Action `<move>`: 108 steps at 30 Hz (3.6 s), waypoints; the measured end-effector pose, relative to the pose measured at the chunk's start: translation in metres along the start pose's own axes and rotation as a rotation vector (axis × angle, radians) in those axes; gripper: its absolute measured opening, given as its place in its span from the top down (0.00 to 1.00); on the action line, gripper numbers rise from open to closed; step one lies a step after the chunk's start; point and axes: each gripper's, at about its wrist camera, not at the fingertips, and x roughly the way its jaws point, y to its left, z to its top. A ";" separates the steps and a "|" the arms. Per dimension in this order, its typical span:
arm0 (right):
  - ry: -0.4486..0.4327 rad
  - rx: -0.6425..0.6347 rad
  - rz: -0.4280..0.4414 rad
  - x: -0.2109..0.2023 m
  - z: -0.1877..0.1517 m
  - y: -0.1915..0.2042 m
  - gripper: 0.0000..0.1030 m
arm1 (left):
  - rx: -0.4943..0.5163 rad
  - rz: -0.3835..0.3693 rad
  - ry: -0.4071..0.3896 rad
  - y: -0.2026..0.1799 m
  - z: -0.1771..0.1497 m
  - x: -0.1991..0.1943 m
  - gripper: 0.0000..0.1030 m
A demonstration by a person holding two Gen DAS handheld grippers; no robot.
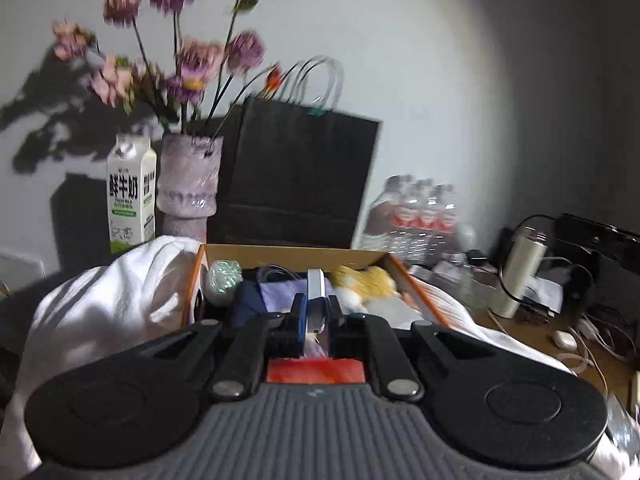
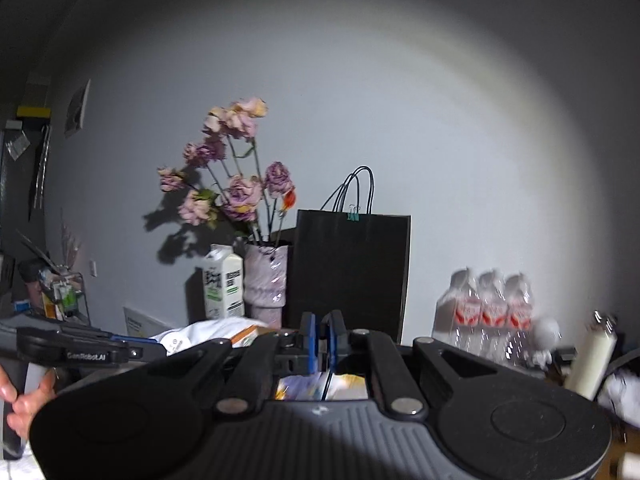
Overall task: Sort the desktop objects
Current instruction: 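Carry the white pieces into the red box and open both grippers, then withdraw both grippers from the box back over the table, then grasp the red rose with the left gripper while the right gripper grasps the white tissue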
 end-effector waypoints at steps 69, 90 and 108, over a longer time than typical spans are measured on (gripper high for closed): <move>0.242 0.104 -0.129 -0.101 -0.197 0.073 0.11 | 0.059 0.269 0.068 -0.050 -0.213 -0.110 0.00; 0.274 0.079 -0.148 -0.048 -0.190 0.042 0.15 | 0.043 0.134 0.078 -0.047 -0.177 -0.065 0.00; 0.365 0.218 -0.045 0.067 -0.201 -0.042 0.80 | 0.075 -0.164 0.226 -0.121 -0.132 0.131 0.47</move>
